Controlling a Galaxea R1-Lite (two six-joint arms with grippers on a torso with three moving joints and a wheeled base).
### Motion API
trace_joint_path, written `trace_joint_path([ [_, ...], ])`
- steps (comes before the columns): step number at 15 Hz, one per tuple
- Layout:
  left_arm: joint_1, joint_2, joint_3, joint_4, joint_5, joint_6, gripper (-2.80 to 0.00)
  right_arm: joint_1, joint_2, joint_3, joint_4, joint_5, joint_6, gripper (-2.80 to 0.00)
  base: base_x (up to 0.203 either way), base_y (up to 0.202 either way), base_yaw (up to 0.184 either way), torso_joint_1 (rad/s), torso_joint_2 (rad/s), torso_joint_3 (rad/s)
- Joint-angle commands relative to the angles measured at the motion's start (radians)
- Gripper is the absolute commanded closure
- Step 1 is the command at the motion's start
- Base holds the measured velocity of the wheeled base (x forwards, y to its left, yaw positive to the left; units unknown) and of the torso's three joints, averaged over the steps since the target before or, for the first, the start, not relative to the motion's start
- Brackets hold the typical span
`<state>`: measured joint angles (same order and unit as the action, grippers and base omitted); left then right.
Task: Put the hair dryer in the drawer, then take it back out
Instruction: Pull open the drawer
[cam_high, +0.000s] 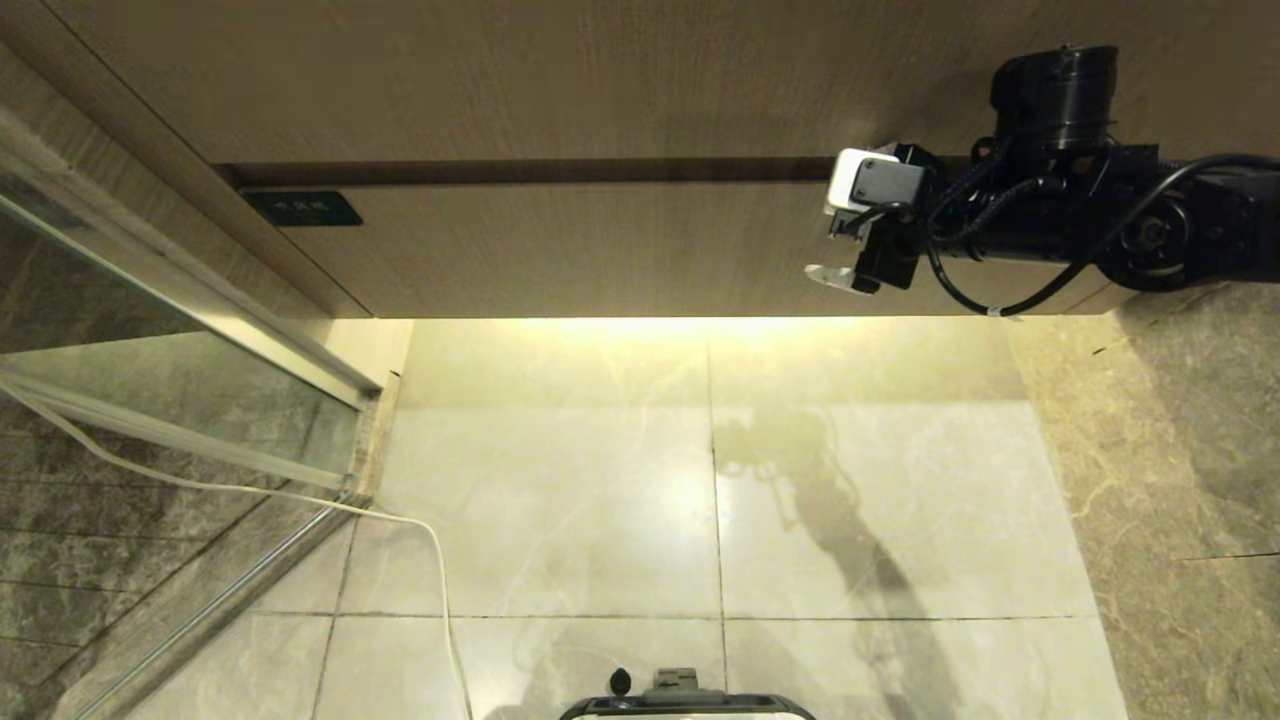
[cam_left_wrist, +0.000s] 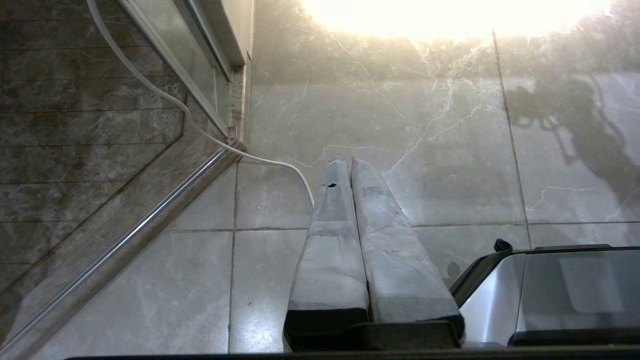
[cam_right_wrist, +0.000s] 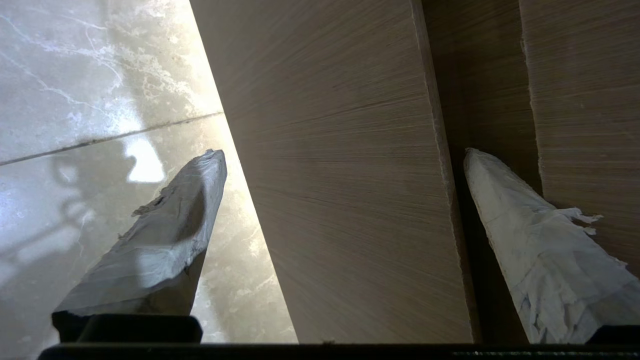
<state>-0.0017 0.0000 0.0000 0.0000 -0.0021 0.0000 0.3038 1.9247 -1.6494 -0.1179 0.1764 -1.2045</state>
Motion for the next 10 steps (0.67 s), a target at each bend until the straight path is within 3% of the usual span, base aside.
trace_joint_path([
  [1,0.0,0.0,0.002,0.0,0.001,0.0,0.0,-0.001,0.014,-0.002,0.049,0.0,-0.006,-2.8,0.0,0.0,0.0,0.0,0.0,0.0],
  [3,0.0,0.0,0.002,0.0,0.001,0.001,0.0,-0.002,0.014,-0.006,0.16,-0.007,0.002,-2.8,0.0,0.0,0.0,0.0,0.0,0.0],
  [7,0.0,0.0,0.002,0.0,0.001,0.002,0.0,-0.002,0.004,-0.012,0.302,-0.074,0.112,-2.8,0.0,0.0,0.0,0.0,0.0,0.0],
  [10,0.0,0.0,0.002,0.0,0.001,0.0,0.0,-0.007,-0.012,-0.011,0.433,-0.108,0.146,-2.8,0.0,0.0,0.0,0.0,0.0,0.0],
])
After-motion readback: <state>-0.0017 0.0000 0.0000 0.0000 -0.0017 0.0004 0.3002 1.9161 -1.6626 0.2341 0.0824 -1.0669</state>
